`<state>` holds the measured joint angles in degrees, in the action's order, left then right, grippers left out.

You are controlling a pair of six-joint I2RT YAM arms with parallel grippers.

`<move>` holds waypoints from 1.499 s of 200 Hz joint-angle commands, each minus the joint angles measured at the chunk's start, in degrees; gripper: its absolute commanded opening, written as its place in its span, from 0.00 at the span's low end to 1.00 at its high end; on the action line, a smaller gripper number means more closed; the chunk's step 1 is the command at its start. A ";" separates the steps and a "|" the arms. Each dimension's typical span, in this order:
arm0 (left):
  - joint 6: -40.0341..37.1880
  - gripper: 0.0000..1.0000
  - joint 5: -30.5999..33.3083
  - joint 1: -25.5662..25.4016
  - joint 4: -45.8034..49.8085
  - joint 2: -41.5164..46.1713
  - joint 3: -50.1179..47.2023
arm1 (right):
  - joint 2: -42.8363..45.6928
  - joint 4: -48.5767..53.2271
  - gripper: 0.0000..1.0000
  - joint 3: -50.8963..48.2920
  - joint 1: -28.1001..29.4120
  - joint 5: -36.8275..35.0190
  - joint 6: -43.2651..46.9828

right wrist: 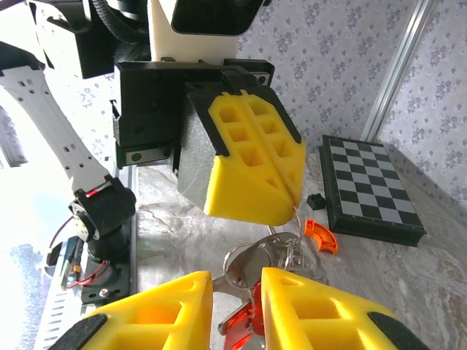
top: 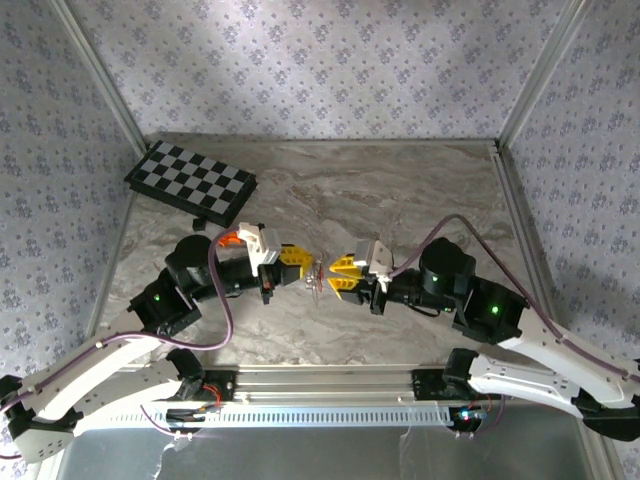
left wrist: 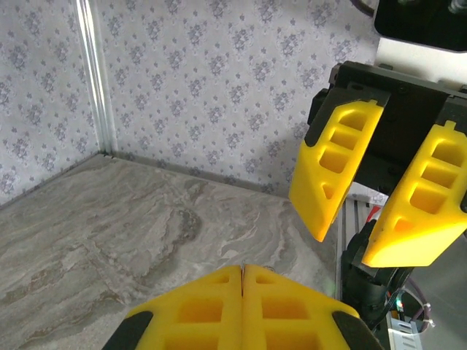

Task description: Put the keys on the keyring

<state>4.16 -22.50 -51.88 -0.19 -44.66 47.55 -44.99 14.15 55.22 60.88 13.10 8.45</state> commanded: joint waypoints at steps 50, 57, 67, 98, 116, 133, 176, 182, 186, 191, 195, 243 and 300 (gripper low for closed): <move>1.33 0.00 -8.36 -0.24 -6.87 1.25 1.56 | 2.63 6.89 0.30 3.63 -4.52 9.84 -2.39; 1.43 0.00 -8.92 -0.29 -7.10 1.25 1.58 | 2.84 6.60 0.30 3.49 -4.87 10.80 -2.77; 1.55 0.00 -9.87 -0.24 -7.31 1.17 1.78 | 2.90 6.03 0.30 3.28 -5.24 12.16 -3.17; 2.65 0.00 -14.14 -0.34 -7.45 -0.13 3.11 | 2.99 3.74 0.33 2.62 -5.83 13.81 -3.44; 3.05 0.00 -15.59 -0.68 -7.71 -0.38 3.25 | 2.33 2.56 0.33 2.70 -6.29 15.10 -3.54; 3.02 0.00 -16.21 -0.90 -7.73 -0.74 3.35 | 1.38 0.93 0.30 2.70 -6.58 15.94 -3.70; 2.79 0.00 -17.27 -1.24 -7.90 -2.06 4.39 | -0.33 -1.27 0.25 2.46 -6.83 16.66 -3.35; 2.85 0.00 -17.23 -1.29 -7.90 -2.16 4.46 | -0.35 -1.56 0.25 2.29 -6.84 16.76 -3.50; 2.72 0.00 -17.19 -1.30 -7.86 -2.10 4.40 | -0.31 -1.77 0.26 2.16 -6.86 16.86 -3.59; 2.70 0.00 -17.07 -1.35 -7.90 -2.14 4.47 | -0.35 -2.02 0.25 2.09 -6.87 16.95 -3.69; 2.70 0.00 -17.00 -1.30 -7.86 -2.22 4.52 | -0.26 -2.36 0.26 1.96 -6.83 17.07 -3.78; 2.82 0.00 -16.57 -1.38 -8.34 -2.70 4.86 | -0.45 -3.14 0.25 1.11 -6.88 17.61 -4.14; 2.52 0.00 -16.30 -1.87 -8.42 -3.24 5.45 | -0.99 -3.85 0.24 0.94 -6.68 18.14 -4.14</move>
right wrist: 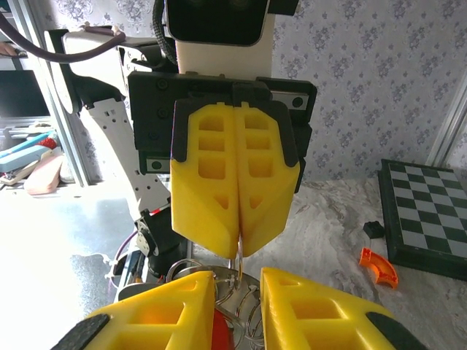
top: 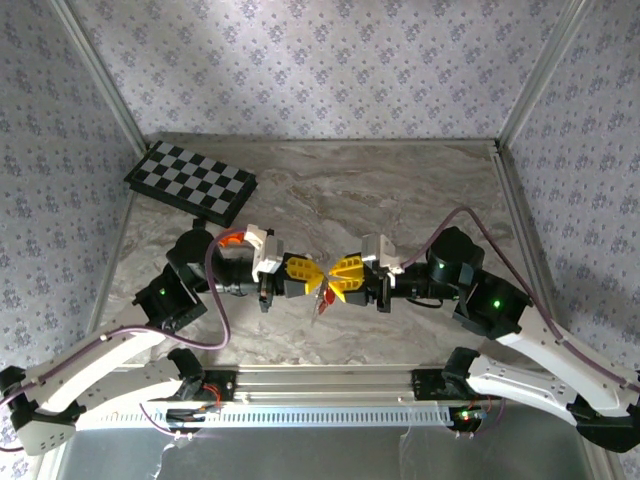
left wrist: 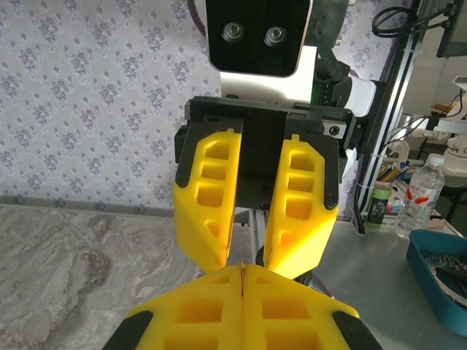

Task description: Put the keys on the keyring

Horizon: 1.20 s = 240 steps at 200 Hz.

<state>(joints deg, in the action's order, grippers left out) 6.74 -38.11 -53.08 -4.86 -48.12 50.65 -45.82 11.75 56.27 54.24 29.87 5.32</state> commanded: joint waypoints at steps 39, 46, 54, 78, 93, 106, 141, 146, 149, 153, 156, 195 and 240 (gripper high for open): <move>-0.08 0.00 0.03 -1.02 -4.28 0.00 2.02 | -0.75 -2.17 0.19 -0.20 0.58 1.43 -0.88; -0.11 0.00 0.17 -1.14 -4.28 -0.05 2.10 | -0.74 -2.08 0.17 -0.17 0.61 1.20 -0.80; -0.17 0.00 0.31 -1.23 -4.23 -0.15 2.07 | -0.70 -2.17 0.15 -0.19 0.68 1.01 -0.67; -0.53 0.00 0.83 -1.54 -3.88 -0.30 1.82 | -0.70 -1.86 0.04 0.07 0.92 0.40 -0.32; -0.75 0.00 1.27 -1.59 -3.32 -0.06 1.68 | -0.75 -1.25 0.00 0.31 1.02 -0.29 -0.14; -1.76 0.00 2.13 -1.68 -0.86 0.02 2.21 | -0.86 0.13 0.00 1.04 1.10 -0.88 0.42; -9.16 0.09 6.64 -1.69 13.67 0.32 6.04 | -2.60 9.80 0.00 6.37 0.96 -3.90 3.58; -10.32 0.12 7.45 -1.68 15.91 0.30 6.74 | -3.20 11.61 0.00 7.38 0.84 -4.11 3.83; -11.07 0.14 7.91 -1.68 17.19 0.20 7.27 | -3.60 12.76 0.00 8.03 0.83 -4.39 4.20; -12.01 0.16 8.49 -1.68 18.84 0.07 7.94 | -4.05 14.70 0.00 8.83 0.86 -4.69 4.67; -12.66 0.18 8.93 -1.68 19.87 0.00 8.39 | -4.40 15.77 0.00 9.41 0.82 -4.87 4.88; -19.19 0.26 12.81 -1.72 31.06 -2.28 13.84 | -8.01 28.04 0.00 17.34 0.72 -6.71 9.51; -20.54 0.26 12.72 -1.68 33.20 -4.96 16.36 | -13.58 38.61 0.00 24.33 1.18 -10.89 14.02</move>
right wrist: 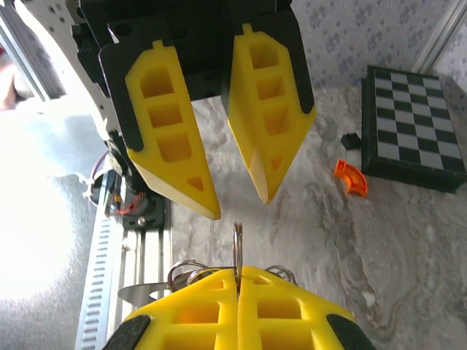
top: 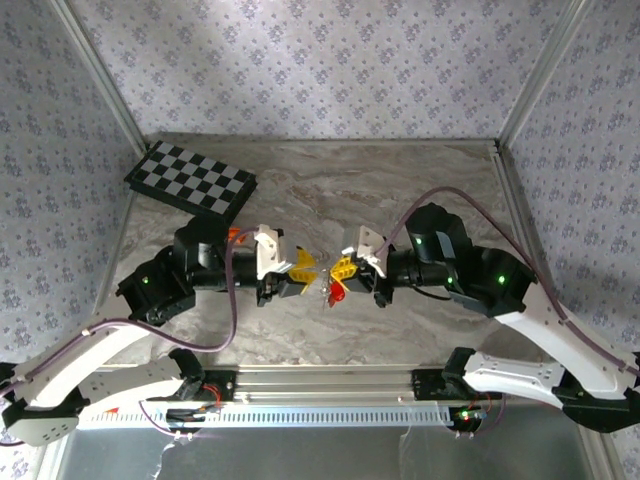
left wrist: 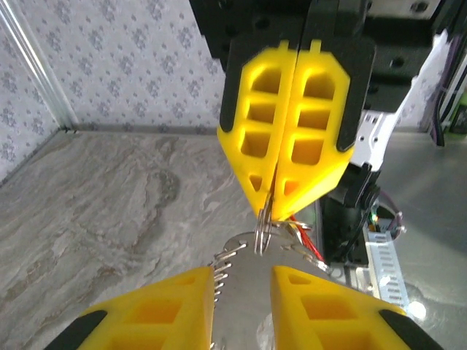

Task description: Put the keys on the keyring

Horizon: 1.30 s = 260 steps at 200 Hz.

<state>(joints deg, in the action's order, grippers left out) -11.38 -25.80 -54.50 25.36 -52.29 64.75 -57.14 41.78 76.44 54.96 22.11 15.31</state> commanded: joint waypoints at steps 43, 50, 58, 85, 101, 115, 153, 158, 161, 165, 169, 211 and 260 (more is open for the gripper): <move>-0.20 0.27 -2.73 -0.26 -0.36 -2.61 1.37 | -4.82 11.33 0.00 6.25 0.92 -4.40 5.30; 0.19 0.27 -3.01 -0.28 -1.09 -2.81 1.13 | -4.97 11.21 0.00 6.26 0.90 -4.35 5.34; 0.60 0.27 -3.40 -0.25 -1.78 -3.01 0.80 | -5.16 10.98 0.00 6.30 0.93 -4.11 5.34; 1.15 0.27 -4.10 -0.25 -2.66 -4.05 0.38 | -5.26 9.77 0.00 5.83 0.88 -3.18 5.26; 1.42 0.26 -4.19 -0.26 -3.34 -4.32 0.09 | -5.43 9.36 0.00 5.66 0.87 -2.78 5.17; 1.33 0.26 -4.00 -0.26 -3.42 -4.56 -0.08 | -5.17 8.98 0.00 5.40 0.83 -2.20 4.78; 0.44 0.25 -3.45 -0.26 -2.43 -5.18 -0.67 | -4.99 8.48 0.00 4.88 0.77 -1.68 4.34; 0.45 0.25 -3.39 -0.26 -2.43 -5.19 -0.80 | -4.99 8.35 0.00 4.82 0.84 -1.57 4.28; 0.45 0.25 -3.39 -0.26 -2.43 -5.19 -0.84 | -4.92 8.32 0.00 4.77 0.74 -1.50 4.24; 0.37 0.24 -3.38 -0.26 -2.43 -5.14 -0.94 | -4.91 8.27 0.00 4.77 0.68 -1.46 4.20; 0.39 0.24 -3.33 -0.26 -2.43 -5.14 -1.11 | -4.91 8.16 0.00 4.72 0.69 -1.45 4.19; 0.12 0.16 -3.12 -0.26 -2.60 -5.02 -1.75 | -4.64 6.92 0.00 4.16 0.68 -1.19 3.85; 1.01 0.00 -3.20 -0.26 -4.55 -3.58 -2.65 | -4.57 6.51 0.00 3.59 1.10 -1.39 4.32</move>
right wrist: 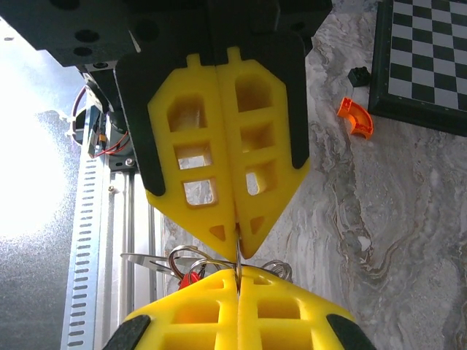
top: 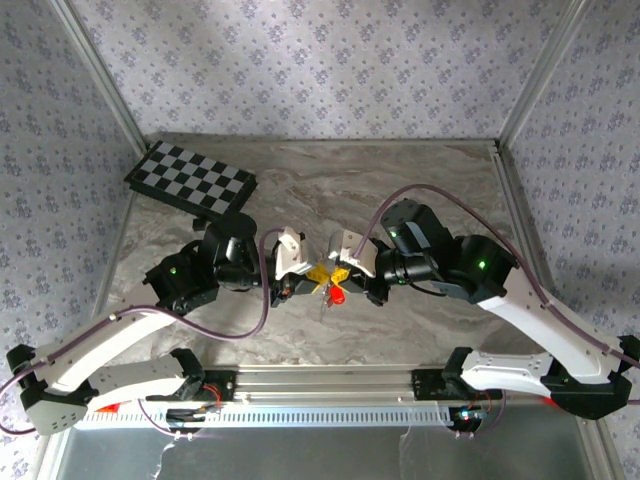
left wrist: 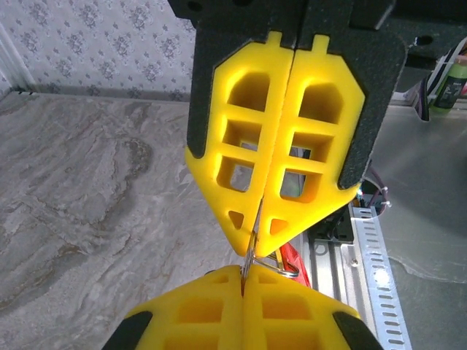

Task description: Put the keys on the keyring

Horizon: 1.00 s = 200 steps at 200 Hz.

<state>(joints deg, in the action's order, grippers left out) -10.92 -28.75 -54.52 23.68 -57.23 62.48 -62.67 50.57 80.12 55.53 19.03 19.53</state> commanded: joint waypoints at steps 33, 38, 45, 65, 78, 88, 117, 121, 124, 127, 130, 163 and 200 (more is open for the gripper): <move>4.08 0.00 -2.52 -0.23 -7.58 3.00 -1.64 | 2.13 -4.44 0.00 -1.15 0.73 1.31 -0.49; 5.26 0.00 -2.99 -0.23 -9.32 3.37 -2.17 | 2.48 -5.21 0.00 -1.54 0.73 1.32 -0.88; 6.75 0.00 -3.77 -0.26 -12.07 3.77 -2.99 | 3.23 -6.73 0.05 -2.36 0.81 1.41 -1.66; 10.74 0.00 -5.15 -0.23 -19.03 4.83 -4.84 | 5.62 -11.76 0.15 -5.46 0.73 1.86 -4.60; 12.59 0.00 -5.85 -0.23 -22.72 5.36 -5.86 | 7.05 -15.27 0.19 -7.39 0.63 2.69 -6.70; 13.69 0.00 -6.05 -0.23 -25.01 5.76 -6.58 | 7.94 -17.76 0.20 -8.57 0.48 3.06 -7.75; 16.48 0.00 -7.32 -0.23 -30.73 6.33 -8.78 | 9.01 -20.24 0.20 -9.96 0.14 3.36 -8.10; 16.87 0.00 -7.49 -0.21 -31.48 6.35 -9.06 | 9.10 -20.33 0.19 -9.98 0.09 3.33 -8.08; 17.15 0.00 -7.64 -0.23 -32.01 6.37 -9.35 | 9.14 -20.51 0.19 -9.98 0.04 3.38 -8.03; 17.46 0.00 -7.76 -0.23 -32.56 6.50 -9.51 | 9.25 -20.57 0.19 -10.05 0.07 3.38 -8.02; 17.73 0.00 -7.87 -0.23 -33.04 6.52 -9.73 | 9.44 -20.78 0.18 -10.07 0.06 3.39 -8.02; 21.59 0.00 -9.43 -0.23 -39.68 6.86 -12.15 | 11.37 -23.41 0.10 -11.29 -0.13 3.05 -7.35; 21.73 0.00 -9.58 -0.28 -38.19 6.78 -12.17 | 12.20 -24.12 0.00 -12.73 -0.10 2.44 -7.05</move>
<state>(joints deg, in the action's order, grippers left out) 9.15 -35.44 -54.39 -9.69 -51.20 49.56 -50.30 29.08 68.16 55.64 21.85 12.40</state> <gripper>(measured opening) 0.047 0.053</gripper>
